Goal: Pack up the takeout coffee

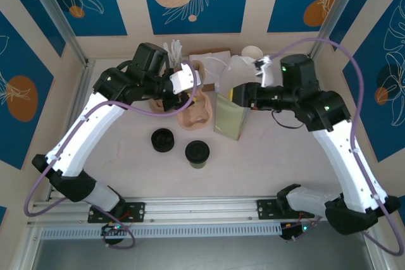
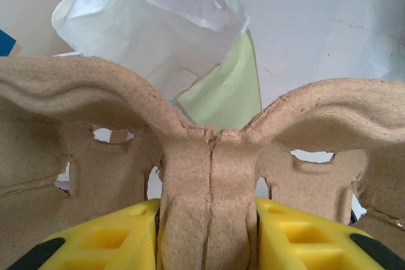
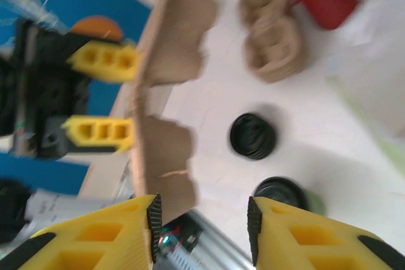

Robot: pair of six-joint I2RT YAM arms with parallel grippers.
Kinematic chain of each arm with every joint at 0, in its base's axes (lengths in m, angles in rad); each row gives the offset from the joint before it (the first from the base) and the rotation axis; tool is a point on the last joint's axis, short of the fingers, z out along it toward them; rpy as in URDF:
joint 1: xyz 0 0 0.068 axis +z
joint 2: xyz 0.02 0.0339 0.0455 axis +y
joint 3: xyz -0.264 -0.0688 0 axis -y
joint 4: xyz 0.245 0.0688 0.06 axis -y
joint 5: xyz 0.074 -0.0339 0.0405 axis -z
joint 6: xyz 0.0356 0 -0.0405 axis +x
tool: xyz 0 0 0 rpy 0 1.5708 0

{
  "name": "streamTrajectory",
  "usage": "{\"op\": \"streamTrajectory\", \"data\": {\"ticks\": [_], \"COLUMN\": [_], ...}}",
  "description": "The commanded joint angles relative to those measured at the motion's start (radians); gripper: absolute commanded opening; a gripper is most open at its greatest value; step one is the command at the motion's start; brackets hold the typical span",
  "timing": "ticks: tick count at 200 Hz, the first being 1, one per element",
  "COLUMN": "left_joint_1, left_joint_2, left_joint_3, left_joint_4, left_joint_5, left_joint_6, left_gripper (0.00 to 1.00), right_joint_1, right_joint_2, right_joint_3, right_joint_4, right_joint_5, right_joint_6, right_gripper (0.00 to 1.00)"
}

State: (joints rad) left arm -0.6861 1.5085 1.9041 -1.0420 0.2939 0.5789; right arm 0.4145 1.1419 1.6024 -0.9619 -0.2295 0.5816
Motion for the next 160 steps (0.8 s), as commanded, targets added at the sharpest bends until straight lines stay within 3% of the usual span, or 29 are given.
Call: {"op": "streamTrajectory", "data": {"ticks": [1, 19, 84, 134, 160], "left_joint_1": [-0.011, -0.01, -0.01, -0.011, -0.012], "left_joint_2": [-0.007, -0.005, 0.026, 0.053, 0.068], "left_joint_3": [0.01, 0.015, 0.053, 0.088, 0.111], "left_joint_4": [0.042, 0.052, 0.08, 0.108, 0.115], "left_joint_5": [0.008, 0.022, 0.072, 0.115, 0.147], "left_joint_6": [-0.015, -0.022, -0.072, -0.104, -0.124], "left_gripper": [0.38, 0.38, 0.38, 0.38, 0.38], "right_joint_1": [-0.075, -0.125, -0.187, -0.2, -0.203], "right_joint_2": [-0.01, 0.023, 0.22, 0.316, 0.34], "right_joint_3": [-0.014, 0.0, 0.063, 0.062, 0.055], "right_joint_4": [-0.092, -0.125, -0.144, -0.121, -0.107], "right_joint_5": [0.222, 0.317, 0.42, 0.41, 0.379], "right_joint_6": [0.048, 0.036, -0.02, -0.025, -0.031], "right_gripper": [0.46, 0.49, 0.55, 0.55, 0.48]}}
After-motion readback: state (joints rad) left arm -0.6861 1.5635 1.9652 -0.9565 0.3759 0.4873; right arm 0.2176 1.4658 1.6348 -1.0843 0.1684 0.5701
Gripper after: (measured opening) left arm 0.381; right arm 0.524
